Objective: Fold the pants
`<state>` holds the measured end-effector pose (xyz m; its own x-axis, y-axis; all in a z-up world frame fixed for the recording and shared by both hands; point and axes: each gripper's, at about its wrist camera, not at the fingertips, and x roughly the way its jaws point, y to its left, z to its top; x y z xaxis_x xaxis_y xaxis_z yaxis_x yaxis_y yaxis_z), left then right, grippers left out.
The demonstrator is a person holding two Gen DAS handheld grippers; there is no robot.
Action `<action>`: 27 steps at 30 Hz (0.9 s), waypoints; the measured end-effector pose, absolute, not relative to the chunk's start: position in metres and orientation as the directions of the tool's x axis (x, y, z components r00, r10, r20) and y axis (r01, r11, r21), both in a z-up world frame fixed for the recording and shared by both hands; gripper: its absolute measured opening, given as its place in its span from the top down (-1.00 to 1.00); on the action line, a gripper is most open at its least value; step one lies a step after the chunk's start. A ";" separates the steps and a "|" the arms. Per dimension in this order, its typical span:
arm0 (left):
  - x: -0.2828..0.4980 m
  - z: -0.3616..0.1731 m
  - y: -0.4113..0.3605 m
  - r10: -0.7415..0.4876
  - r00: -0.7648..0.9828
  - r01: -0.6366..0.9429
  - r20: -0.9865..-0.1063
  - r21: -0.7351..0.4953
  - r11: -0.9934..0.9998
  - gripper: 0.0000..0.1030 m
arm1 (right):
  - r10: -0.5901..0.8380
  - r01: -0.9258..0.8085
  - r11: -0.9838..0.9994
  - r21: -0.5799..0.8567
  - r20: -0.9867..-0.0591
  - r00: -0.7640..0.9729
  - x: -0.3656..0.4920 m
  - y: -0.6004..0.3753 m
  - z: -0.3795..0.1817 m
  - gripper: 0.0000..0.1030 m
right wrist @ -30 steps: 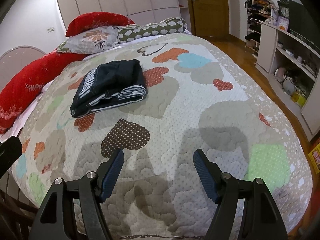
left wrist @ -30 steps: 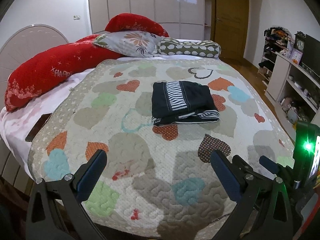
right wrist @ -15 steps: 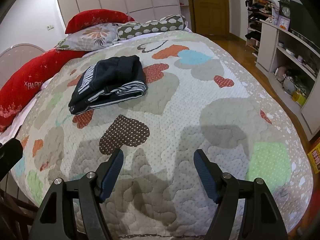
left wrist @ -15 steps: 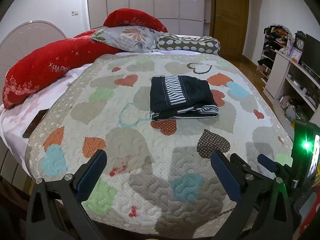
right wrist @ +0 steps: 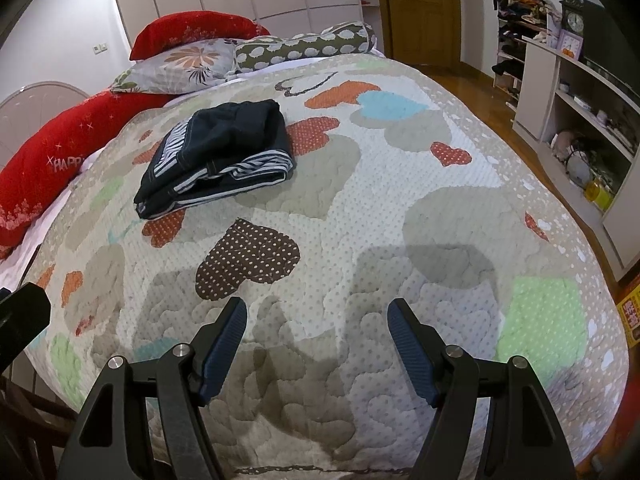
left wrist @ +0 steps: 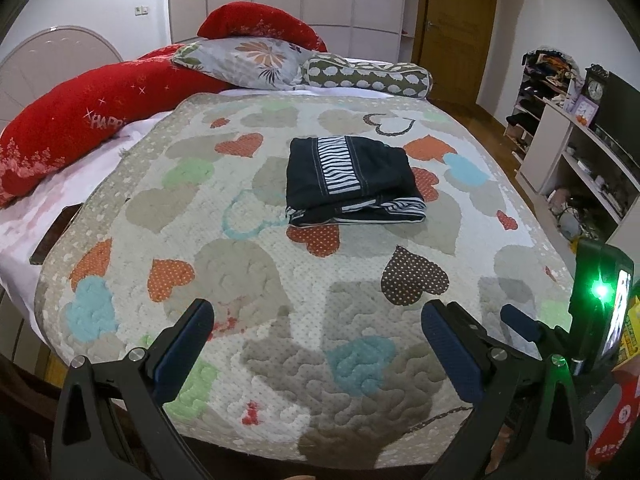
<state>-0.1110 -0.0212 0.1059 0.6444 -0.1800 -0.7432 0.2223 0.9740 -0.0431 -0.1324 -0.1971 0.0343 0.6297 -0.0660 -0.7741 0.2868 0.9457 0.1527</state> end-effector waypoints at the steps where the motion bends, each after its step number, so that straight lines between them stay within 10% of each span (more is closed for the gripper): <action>1: -0.111 0.106 -0.021 -0.179 0.644 0.222 -0.744 -0.043 0.974 -1.00 | -0.067 0.288 0.946 0.152 -0.774 0.630 -0.132 -0.197 0.034 -0.50; 27: -0.110 0.099 -0.022 -0.213 0.610 0.223 -0.764 -0.092 0.971 -1.00 | -0.090 0.273 0.954 0.122 -0.753 0.652 -0.135 -0.193 0.038 -0.50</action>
